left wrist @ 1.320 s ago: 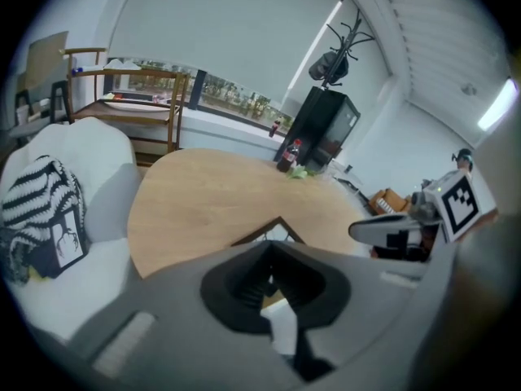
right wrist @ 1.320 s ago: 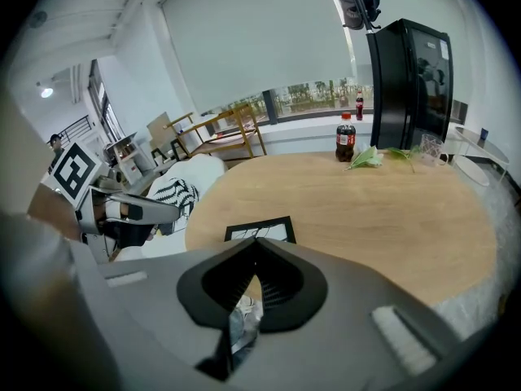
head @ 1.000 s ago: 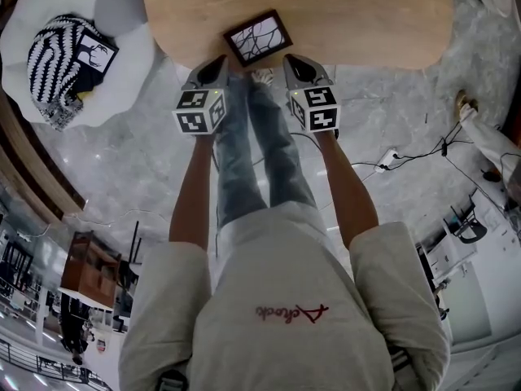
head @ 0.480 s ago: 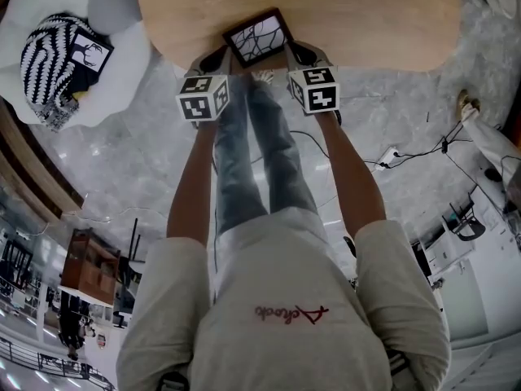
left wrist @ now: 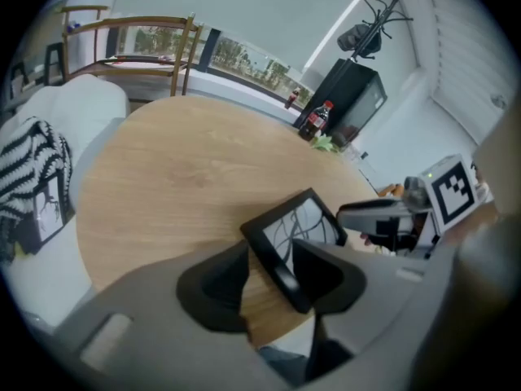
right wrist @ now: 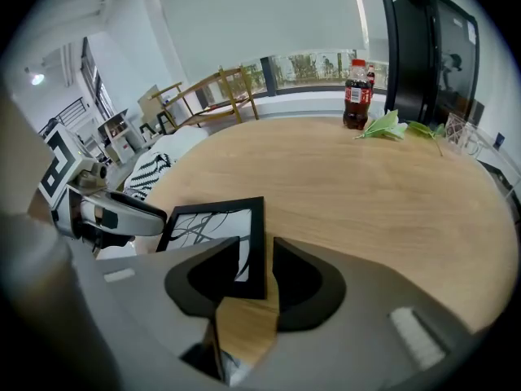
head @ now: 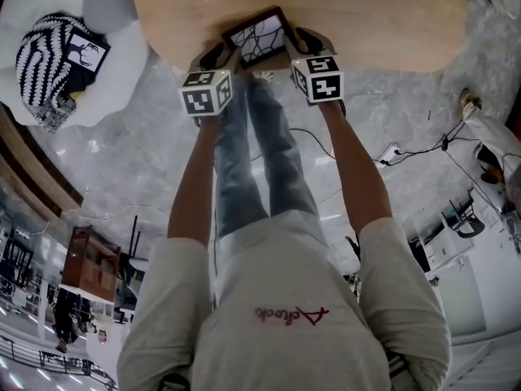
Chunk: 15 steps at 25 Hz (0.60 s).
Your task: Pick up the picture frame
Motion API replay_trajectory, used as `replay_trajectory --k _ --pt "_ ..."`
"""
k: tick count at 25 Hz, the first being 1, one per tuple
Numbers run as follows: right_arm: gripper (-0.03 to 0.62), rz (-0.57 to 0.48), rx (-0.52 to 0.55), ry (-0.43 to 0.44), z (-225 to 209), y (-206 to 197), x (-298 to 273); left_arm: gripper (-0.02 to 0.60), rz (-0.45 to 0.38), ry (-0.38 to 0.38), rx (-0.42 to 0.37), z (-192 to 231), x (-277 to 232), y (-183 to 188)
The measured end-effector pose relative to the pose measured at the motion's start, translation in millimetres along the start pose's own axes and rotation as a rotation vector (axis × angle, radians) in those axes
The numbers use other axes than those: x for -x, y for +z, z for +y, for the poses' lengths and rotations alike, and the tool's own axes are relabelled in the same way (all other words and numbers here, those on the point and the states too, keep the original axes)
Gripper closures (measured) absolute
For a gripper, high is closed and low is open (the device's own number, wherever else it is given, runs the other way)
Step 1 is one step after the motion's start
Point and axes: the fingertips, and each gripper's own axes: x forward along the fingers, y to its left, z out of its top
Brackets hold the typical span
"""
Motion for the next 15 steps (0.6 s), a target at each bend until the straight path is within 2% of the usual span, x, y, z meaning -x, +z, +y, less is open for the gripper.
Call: replay_trajectory --k 6,15 --pt "0.458 0.017 0.011 0.004 1 -3 -11 0.399 0.020 0.027 0.014 5 -5 -7" --pt "0.499 0.008 0.010 0.002 -1 -5 -18 0.431 0.015 0.042 0.043 4 -9 -9"
